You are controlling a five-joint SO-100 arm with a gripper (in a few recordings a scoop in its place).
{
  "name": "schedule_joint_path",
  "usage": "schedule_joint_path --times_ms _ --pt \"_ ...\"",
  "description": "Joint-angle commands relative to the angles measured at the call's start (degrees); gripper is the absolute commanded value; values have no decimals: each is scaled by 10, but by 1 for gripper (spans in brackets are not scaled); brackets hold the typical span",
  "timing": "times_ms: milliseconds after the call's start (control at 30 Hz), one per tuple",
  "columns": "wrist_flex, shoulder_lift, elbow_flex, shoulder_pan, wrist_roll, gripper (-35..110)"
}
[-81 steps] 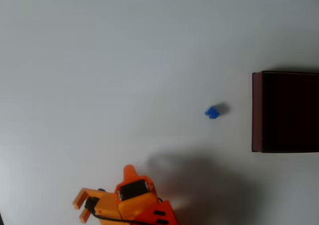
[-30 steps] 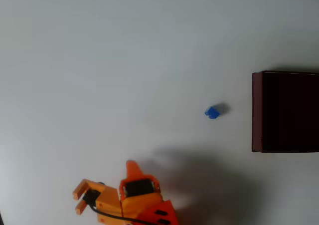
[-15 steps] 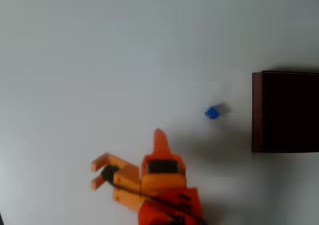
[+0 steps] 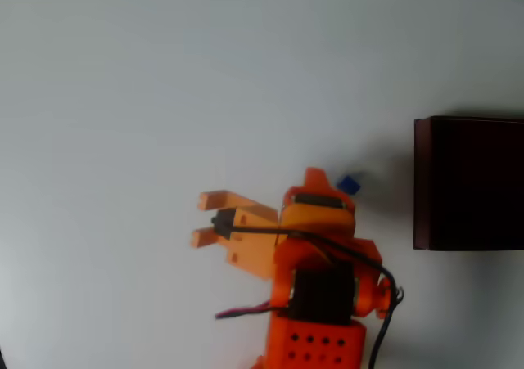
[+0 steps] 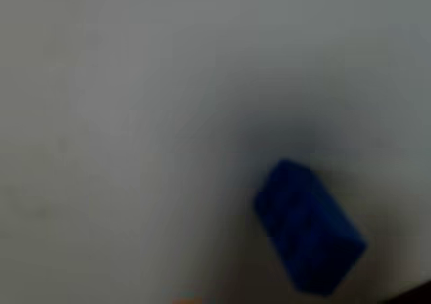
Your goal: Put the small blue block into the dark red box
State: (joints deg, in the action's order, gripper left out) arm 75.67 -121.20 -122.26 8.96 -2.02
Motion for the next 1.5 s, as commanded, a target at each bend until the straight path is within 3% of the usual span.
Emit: schedule_joint_path --times_ms 0,400,667,1000,1467 --pt "-15 37 36 29 -10 25" --pt "-37 187 118 67 30 27" --pt "17 274 202 93 107 28" --pt "10 289 187 76 189 29" --pt "-42 323 154 54 200 28"
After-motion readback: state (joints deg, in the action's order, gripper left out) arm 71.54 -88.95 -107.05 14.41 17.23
